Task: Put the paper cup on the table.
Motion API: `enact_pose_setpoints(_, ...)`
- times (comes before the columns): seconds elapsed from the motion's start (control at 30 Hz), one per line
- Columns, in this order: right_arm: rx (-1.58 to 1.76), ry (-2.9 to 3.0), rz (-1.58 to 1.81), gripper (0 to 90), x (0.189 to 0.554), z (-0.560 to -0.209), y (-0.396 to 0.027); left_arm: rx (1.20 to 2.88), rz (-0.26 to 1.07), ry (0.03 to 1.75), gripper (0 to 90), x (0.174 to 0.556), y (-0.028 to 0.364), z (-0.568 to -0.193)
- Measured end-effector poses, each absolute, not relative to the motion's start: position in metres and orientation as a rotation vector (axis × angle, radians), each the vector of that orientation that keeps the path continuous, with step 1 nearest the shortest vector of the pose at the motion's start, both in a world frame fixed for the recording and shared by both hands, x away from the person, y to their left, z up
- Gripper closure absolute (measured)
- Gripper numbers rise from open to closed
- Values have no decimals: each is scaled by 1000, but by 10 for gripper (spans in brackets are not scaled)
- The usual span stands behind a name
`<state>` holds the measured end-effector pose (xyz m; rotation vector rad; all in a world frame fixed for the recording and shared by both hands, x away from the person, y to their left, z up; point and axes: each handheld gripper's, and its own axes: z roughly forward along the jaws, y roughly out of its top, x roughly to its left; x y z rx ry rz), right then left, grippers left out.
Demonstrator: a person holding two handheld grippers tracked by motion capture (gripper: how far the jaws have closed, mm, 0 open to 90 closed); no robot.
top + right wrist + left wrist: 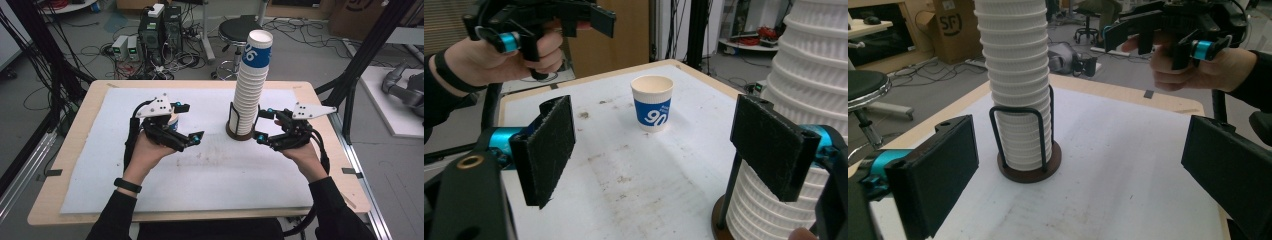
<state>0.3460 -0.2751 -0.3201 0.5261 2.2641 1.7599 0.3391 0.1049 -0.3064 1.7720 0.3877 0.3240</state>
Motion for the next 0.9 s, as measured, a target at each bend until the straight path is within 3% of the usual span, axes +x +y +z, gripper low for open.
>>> enact_pose_setpoints(0.9,537,2247,1752,182,345,-319,-276,1741,296,396,25,339,111,-305)
